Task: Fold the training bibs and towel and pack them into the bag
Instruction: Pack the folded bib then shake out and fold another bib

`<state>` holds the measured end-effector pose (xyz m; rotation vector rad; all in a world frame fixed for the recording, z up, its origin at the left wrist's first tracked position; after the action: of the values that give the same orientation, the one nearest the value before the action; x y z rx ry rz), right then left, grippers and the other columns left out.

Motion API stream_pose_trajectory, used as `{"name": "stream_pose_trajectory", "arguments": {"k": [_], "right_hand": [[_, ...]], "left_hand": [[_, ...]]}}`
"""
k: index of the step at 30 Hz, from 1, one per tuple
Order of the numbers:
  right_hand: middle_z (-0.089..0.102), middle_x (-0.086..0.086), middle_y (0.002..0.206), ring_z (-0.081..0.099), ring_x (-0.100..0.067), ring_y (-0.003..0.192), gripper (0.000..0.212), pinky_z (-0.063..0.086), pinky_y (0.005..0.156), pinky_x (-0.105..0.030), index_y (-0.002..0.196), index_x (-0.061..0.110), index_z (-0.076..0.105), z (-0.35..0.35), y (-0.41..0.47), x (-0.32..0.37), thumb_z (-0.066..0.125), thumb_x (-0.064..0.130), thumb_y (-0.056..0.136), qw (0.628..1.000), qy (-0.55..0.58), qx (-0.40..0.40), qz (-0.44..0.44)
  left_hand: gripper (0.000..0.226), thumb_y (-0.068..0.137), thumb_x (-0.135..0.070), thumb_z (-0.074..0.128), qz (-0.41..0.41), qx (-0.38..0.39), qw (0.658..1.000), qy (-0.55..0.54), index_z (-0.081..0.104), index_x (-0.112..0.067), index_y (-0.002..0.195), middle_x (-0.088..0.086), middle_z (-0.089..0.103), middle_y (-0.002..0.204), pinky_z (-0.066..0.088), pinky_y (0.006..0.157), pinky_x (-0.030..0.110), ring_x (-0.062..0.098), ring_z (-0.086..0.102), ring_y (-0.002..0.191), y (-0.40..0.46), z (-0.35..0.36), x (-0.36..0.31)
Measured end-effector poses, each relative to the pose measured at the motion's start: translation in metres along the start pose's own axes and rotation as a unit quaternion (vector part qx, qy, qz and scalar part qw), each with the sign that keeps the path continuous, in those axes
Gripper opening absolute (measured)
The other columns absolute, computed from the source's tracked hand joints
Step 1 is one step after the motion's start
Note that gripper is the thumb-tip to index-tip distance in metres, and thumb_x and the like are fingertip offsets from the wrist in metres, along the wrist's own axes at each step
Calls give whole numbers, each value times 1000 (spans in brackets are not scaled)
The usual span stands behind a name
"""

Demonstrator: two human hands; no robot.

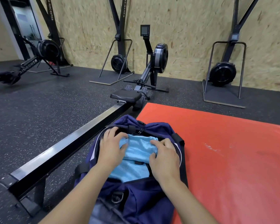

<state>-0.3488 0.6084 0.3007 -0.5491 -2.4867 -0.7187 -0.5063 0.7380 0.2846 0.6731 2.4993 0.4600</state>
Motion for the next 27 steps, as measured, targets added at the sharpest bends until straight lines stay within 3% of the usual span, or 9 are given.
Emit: {"name": "stream_pose_trajectory", "arguments": {"k": [3,6,8,11,13,16,19,21,27], "right_hand": [[41,7,136,40,-22,127,57,44,100,-46,140,30,51,9,4,4,54,12,87,995,-98,30,-10],[11,5,162,24,-29,143,71,25,117,-49,155,23,25,18,10,5,50,11,90,980,-162,114,7],[12,2,164,22,-27,147,69,22,120,-46,153,18,29,16,21,10,53,11,89,984,-144,103,-33],[30,-6,161,21,-23,151,64,10,125,-37,147,10,44,23,33,22,40,20,85,980,-67,119,-145],[31,-6,161,15,-20,153,64,-2,124,-32,151,8,38,42,32,22,27,27,91,968,-93,157,-175],[27,-7,163,16,-20,152,82,-3,123,-33,155,9,30,66,35,9,-2,45,89,977,-114,118,-139],[25,-7,164,18,-20,152,82,-4,123,-33,156,9,27,80,30,2,-1,47,88,977,-133,111,-126],[27,-7,163,21,-21,151,79,-6,122,-32,156,9,29,84,23,0,4,45,90,977,-132,111,-127],[34,-7,160,28,-21,148,76,-3,121,-31,153,8,34,88,30,-5,7,44,92,979,-129,98,-126]], "left_hand": [[34,83,-27,76,32,-18,993,109,68,-32,116,11,47,142,39,104,55,35,40,134,0,4,-7],[32,92,-37,60,56,-29,981,183,68,-32,122,16,53,139,37,101,56,38,46,129,2,11,-8],[44,96,-42,39,78,-12,976,203,65,-26,128,17,52,142,29,104,53,36,46,132,5,17,-10],[55,99,-41,29,156,9,964,214,62,-12,132,12,54,144,26,111,47,30,45,138,11,24,-11],[58,101,-40,27,173,38,963,203,61,-6,133,10,58,141,29,113,43,26,49,136,14,31,-4],[70,103,-45,11,150,97,977,117,46,-4,146,11,47,151,31,117,39,25,42,142,12,44,8],[79,93,-53,1,121,114,986,27,15,-11,159,1,14,166,1,120,25,12,9,153,1,56,19],[80,92,-56,2,123,124,985,-10,9,-13,159,-4,5,166,-7,118,18,3,-2,151,-4,57,22],[79,95,-55,7,102,108,988,-43,14,-10,159,4,11,167,5,124,27,11,6,154,2,69,24]]}}
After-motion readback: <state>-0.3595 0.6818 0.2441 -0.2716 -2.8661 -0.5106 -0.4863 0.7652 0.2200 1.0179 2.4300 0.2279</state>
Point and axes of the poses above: each hand's wrist, its own y-axis towards the middle knuckle, its own z-axis out of the palm, x = y × z, the point moved 3 cm from there along y, towards the middle knuckle
